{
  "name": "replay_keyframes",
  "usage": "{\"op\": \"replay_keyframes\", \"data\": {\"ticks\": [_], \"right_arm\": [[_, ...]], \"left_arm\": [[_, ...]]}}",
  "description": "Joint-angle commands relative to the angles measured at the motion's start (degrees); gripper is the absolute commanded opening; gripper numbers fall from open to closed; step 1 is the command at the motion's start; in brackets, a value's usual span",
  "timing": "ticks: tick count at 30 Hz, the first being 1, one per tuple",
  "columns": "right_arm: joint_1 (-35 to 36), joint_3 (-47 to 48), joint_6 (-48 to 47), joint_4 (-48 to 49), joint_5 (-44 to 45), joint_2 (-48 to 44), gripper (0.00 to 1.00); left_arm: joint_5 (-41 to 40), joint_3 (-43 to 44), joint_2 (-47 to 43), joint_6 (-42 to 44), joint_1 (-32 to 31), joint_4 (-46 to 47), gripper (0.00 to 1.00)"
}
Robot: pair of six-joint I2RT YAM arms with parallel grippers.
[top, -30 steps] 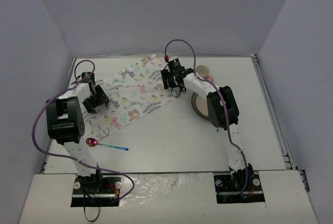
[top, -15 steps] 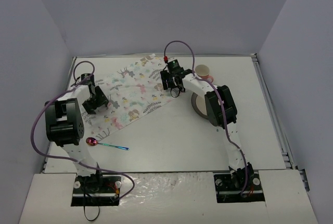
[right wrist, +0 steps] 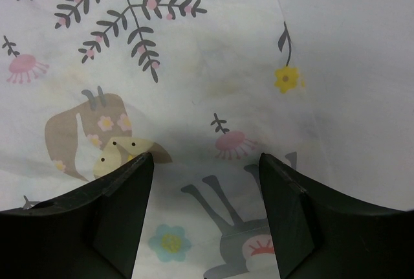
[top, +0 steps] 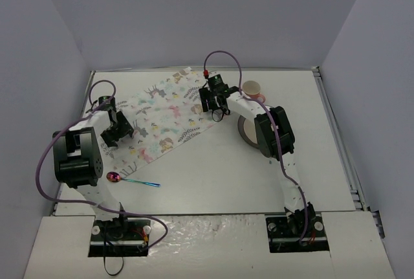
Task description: Set the dinner table for one person
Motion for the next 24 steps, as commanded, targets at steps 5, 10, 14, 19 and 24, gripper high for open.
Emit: {"op": "replay_keyframes", "data": {"ticks": [5,10,14,19,24], "right_arm": [[0.31,-0.49,-0.14,1.21,0.5,-3.37,0.64],[0.5,-0.91,-0.2,1.21,0.48,-5.67,0.65],[0.5,-1.57,-0.05,1.21,1.01,-10.36,0.67],[0.09,-4.12,0.64,1.27,1.92,-16.46,0.69],[-1.5,-9.47,4.94,1.26,1.63,-24.36,0.73]], "left_arm": [[-0.18,-1.78,-1.47,-0.51,0.73,-5.17,0.63],[-0.28,-1.59,-2.12,-0.44,0.73,-5.42,0.67],[-0.29,1.01,-4.13,0.39,0.19,-6.92,0.71],[-0.6,5.6,-7.38,2.54,-1.9,-9.85,0.76],[-0.58,8.92,-10.75,5.17,-6.33,-10.64,0.77]]}}
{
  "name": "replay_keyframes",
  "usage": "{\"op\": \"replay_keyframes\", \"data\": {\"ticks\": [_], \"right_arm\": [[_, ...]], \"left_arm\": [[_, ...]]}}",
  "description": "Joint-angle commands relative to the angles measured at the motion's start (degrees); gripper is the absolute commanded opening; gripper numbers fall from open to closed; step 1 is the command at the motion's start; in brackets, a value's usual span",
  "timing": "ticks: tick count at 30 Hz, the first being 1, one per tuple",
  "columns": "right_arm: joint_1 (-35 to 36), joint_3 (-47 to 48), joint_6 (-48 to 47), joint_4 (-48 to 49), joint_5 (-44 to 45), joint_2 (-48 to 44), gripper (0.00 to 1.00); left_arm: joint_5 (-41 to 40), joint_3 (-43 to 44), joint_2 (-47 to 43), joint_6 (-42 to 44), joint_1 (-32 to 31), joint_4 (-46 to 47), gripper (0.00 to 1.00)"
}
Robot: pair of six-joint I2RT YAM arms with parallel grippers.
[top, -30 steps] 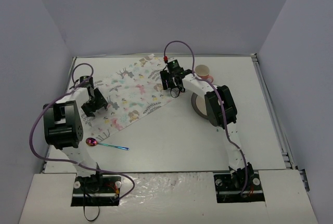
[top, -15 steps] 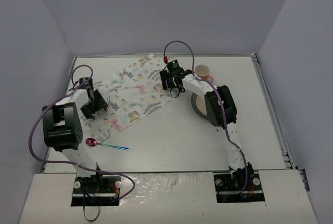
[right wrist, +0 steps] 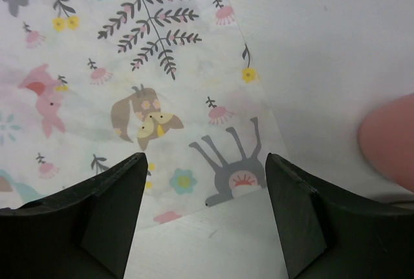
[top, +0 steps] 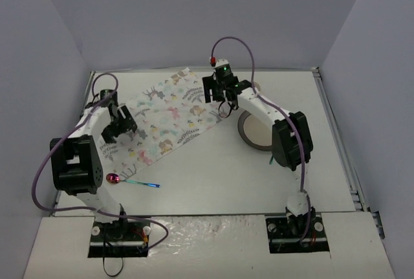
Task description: Set the dinner table for one person
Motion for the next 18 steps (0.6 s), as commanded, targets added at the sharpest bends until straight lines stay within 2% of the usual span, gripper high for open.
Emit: {"op": "replay_keyframes", "data": {"ticks": [1,3,7,11,12,18], "right_arm": [[-1.82,-4.06,4.56,1.78,0.38,-12.13,0.75],[-2.36,-7.13,5.81,1.85,0.46,-15.86,0.78],[-2.9,-14.83,7.79,1.76,2.8,-23.63,0.82],[-5.55,-26.24,11.7,1.85,4.74,-34.55,0.97],[-6.04,-28.23,13.01,1.85,5.72,-36.53,1.0],[-8.84,-41.61,17.11,2.36,6.08,-49.75,1.0]], "left_arm": [[-0.51,5.32,-7.18,4.1,-4.34,-1.35,0.77],[-0.37,5.56,-8.87,5.38,-7.23,-0.75,0.79],[1.2,4.88,-12.93,6.07,-8.04,-0.04,0.85],[1.56,3.53,-18.6,7.3,-8.41,-0.14,0.97],[1.56,3.11,-19.6,8.36,-8.42,-0.3,0.97],[2.88,-1.08,-27.12,11.19,-8.24,-0.39,0.97]]}}
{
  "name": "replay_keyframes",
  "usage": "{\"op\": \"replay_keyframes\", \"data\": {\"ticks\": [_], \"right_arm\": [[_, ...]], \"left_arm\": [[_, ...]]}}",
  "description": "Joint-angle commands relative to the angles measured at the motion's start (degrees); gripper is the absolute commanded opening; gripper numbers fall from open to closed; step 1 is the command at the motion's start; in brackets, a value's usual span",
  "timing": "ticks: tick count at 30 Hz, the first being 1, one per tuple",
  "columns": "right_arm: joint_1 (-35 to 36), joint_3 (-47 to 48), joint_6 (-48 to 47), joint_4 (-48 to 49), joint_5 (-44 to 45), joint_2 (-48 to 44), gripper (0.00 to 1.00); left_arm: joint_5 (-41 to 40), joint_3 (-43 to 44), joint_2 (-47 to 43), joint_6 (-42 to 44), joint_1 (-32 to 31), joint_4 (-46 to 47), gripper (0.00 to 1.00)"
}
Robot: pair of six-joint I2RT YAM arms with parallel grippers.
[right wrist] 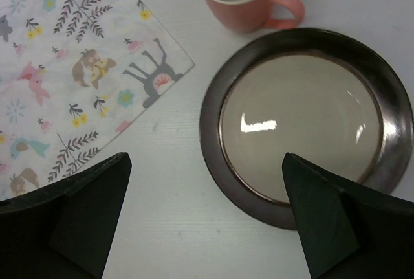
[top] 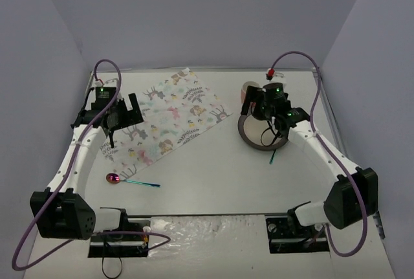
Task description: Set the dinner table for one person
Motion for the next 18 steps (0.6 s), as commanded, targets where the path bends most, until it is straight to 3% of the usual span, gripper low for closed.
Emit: {"op": "replay_keyframes", "data": {"ticks": [1,9,13,18], "right_arm": [[-1.77,-9.63,6.65,3.28,3.32,-11.89,1.0],[-10.08,-27.42,10.8,8.5,0.57,-26.97,1.0],[-16.92,-30.92,14.74,8.4,-6.43,-25.87,0.99],[-21.12,-32.32,15.85,11.17,-8.84,-20.98,0.95]], "left_arm": [[0.46,-2.45,-7.0,2.99,0.38,0.57,0.97],[0.06,-12.78,-20.84,3.83,0.41,4.13,0.97],[4.04,-16.7,-22.87,5.98,0.26,6.65,0.97],[7.42,-20.61,-23.54,7.68,-0.54,12.27,0.97]]}}
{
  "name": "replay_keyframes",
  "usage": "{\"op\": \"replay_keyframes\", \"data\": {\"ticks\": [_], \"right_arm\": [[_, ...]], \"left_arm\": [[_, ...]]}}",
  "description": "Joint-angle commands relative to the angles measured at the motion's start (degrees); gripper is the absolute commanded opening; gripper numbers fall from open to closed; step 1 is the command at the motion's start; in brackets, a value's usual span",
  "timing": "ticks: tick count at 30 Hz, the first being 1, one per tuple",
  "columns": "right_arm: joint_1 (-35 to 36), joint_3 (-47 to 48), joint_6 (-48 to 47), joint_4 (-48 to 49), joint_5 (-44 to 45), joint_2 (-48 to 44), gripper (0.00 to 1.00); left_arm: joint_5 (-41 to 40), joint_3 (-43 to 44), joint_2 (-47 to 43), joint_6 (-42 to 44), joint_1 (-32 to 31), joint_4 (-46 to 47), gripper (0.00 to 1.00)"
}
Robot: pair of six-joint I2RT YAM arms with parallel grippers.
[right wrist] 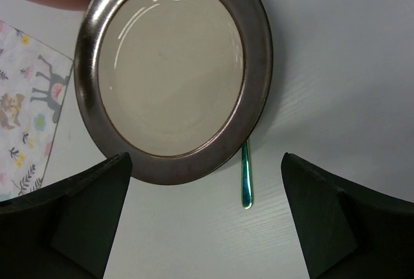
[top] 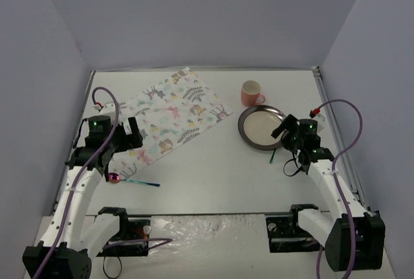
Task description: Set the dinner table for one person
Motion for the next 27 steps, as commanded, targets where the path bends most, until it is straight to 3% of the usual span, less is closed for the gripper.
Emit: {"op": "replay_keyframes", "data": {"ticks": [1,8,27], "right_arm": [[-3.43,-0.12,2.68,6.3,-4.71,3.82,0.94],[-7.23,-0.89,6.2,10.53,-8.19,9.66,0.91],[-9.99,-5.6,8.53,27.59,-9.5,21.91,0.84]], "left_arm": [[3.05,-0.92,-0.05,3.29,-0.94,7.39,0.97],[-3.34,-1.32,-1.32,4.81,-3.57,6.33,0.97],[-5.48,-1.32,-0.42,4.98,-4.64,6.14,0.97]]}}
